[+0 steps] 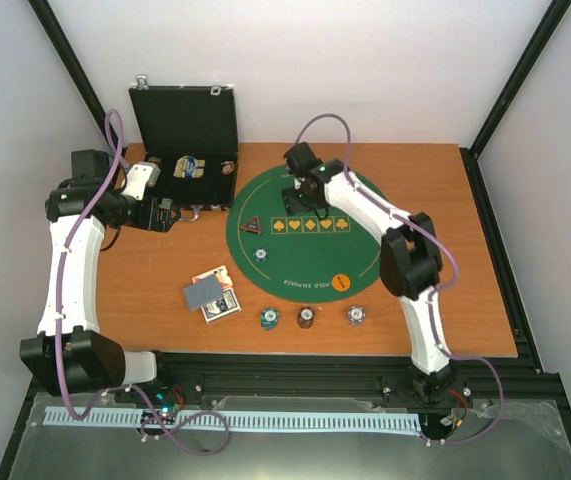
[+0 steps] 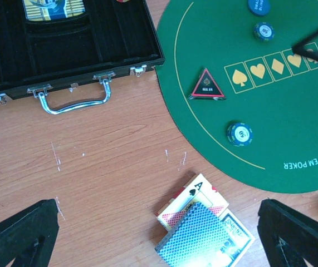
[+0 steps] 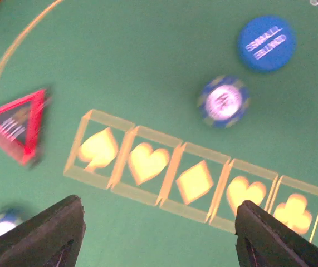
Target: Distribute texas hold em gaming equipment
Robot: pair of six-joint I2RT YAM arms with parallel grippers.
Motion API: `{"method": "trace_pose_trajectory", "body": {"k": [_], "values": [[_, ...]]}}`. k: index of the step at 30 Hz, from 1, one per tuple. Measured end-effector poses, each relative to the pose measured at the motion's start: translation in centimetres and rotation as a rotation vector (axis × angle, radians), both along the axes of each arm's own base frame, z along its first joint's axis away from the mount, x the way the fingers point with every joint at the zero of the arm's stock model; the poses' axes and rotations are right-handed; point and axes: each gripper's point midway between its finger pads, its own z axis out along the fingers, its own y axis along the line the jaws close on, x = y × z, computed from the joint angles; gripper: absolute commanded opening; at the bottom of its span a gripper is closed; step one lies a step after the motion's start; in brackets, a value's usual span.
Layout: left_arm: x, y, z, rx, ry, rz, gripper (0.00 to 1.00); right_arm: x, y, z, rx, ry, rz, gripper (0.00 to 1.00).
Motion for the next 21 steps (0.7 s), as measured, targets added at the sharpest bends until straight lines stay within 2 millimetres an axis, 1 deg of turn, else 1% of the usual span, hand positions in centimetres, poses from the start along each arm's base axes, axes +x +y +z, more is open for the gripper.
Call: {"method": "trace_pose_trajectory", "body": {"k": [1, 2, 3, 5, 6, 7, 9, 10, 13, 15, 19, 21], "values": [[0.0, 0.0, 0.0, 0.0, -0.001, 0.0, 1.0, -1.5, 0.7, 1.0, 0.003, -0.014, 0.024, 0.75], [-0.1, 0.0, 0.0, -0.001, -0.002, 0.0, 1.0, -3.8, 1.7, 2.3, 0.005, -0.034, 0.062, 0.76], [-0.1, 0.0, 0.1, -0.001, -0.003, 0.0, 1.0, -6.0, 2.8, 3.1, 0.011, -0.046, 0.098, 0.77], [-0.3, -0.1, 0.1, -0.002, -0.005, 0.001, 1.0, -11.4, 5.3, 4.1, 0.03, -0.054, 0.192, 0.8], [-0.3, -0.1, 0.1, -0.002, -0.006, 0.001, 1.0, -14.2, 6.3, 4.0, 0.035, -0.047, 0.239, 0.81], [-0.4, -0.1, 0.2, -0.002, -0.007, 0.002, 1.0, -16.5, 7.1, 3.9, 0.039, -0.041, 0.277, 0.81], [-0.5, -0.1, 0.1, -0.002, -0.007, 0.001, 1.0, -21.3, 8.1, 2.5, 0.029, -0.007, 0.35, 0.82], [-0.6, -0.1, 0.1, -0.002, -0.007, 0.002, 1.0, -23.1, 8.2, 1.6, 0.017, 0.014, 0.373, 0.82], [-0.7, -0.1, 0.0, -0.002, -0.005, 0.002, 1.0, -26.1, 8.0, -0.7, -0.024, 0.062, 0.401, 0.83], [-0.8, -0.2, 0.1, -0.001, -0.006, 0.002, 1.0, -27.5, 7.9, -1.8, -0.046, 0.087, 0.413, 0.83], [-0.9, -0.2, 0.3, 0.0, -0.015, 0.002, 1.0, -28.6, 8.8, -3.0, -0.054, 0.103, 0.426, 0.82], [-0.9, -0.2, 0.4, 0.001, -0.018, 0.002, 1.0, -28.9, 9.0, -3.6, -0.056, 0.111, 0.43, 0.8]]}}
